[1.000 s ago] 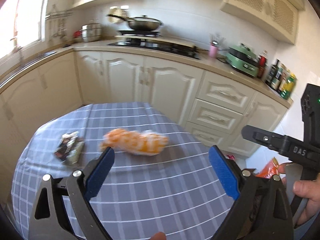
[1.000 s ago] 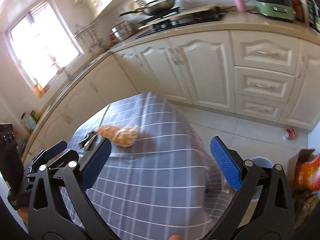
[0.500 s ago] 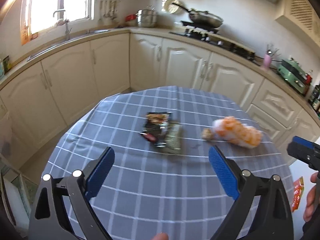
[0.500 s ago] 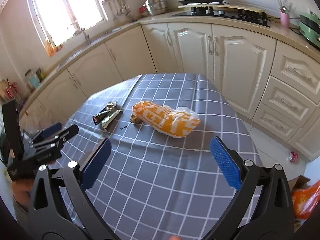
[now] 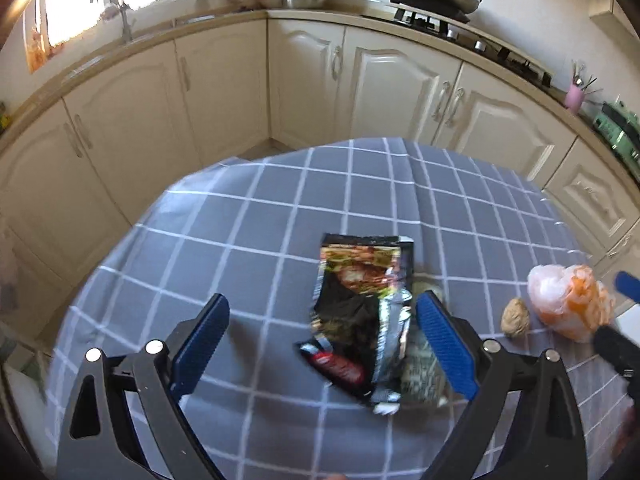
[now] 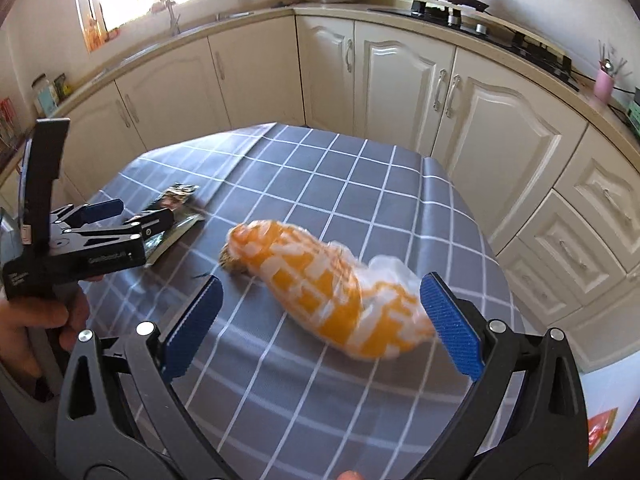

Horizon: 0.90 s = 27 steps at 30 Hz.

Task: Collect trash
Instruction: 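Grasp the black snack wrapper with the left tool while the right tool grasps the orange-white printed bag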

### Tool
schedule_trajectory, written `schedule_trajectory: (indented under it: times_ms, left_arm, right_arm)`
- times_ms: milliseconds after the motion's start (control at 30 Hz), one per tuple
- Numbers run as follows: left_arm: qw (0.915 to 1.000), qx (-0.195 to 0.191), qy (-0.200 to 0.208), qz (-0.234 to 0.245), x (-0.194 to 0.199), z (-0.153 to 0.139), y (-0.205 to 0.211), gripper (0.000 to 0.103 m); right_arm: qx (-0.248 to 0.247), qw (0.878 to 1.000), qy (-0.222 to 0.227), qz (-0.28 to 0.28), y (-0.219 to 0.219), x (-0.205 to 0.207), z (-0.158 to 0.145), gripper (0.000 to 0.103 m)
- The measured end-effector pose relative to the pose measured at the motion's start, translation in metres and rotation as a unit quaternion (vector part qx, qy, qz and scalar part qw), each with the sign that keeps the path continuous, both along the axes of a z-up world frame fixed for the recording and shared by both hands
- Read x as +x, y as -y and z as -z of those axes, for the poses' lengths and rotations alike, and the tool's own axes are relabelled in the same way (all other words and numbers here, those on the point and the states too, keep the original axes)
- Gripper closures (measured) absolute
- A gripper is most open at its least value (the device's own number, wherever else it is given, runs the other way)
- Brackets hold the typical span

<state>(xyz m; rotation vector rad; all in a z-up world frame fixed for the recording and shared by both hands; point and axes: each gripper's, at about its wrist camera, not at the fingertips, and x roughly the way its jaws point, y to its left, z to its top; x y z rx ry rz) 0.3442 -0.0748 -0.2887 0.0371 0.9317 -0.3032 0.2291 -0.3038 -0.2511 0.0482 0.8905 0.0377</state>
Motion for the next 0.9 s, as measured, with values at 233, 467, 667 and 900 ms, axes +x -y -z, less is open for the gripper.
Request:
schedule_trajectory:
  times_ms: [233,467,667,900]
  left_arm:
    - [0.9993,-0.014,-0.004,0.035,-0.001,-0.005,0.005,0.077]
    - [0.9989,-0.021,0.001,0.042,-0.023,-0.01,-0.001,0.087]
    - [0.9986,-0.037,0.013,0.035,-0.054,-0.02,-0.018,0.088]
    - [0.9973,-0.058,0.026,0.037,-0.098,-0.035,-0.027,0.088]
  right_arm:
    - [0.003,1.0,-0.01,-0.018,-0.005,0.007,0.015,0.045]
    - [0.055,0.998,-0.002,-0.009,0.006,-0.019,0.005,0.052]
    - [0.101,0.995,0.017,0.007,0.024,-0.052,-0.011,0.052]
    - [0.132,0.99,0.041,0.02,0.043,-0.087,-0.028,0.052]
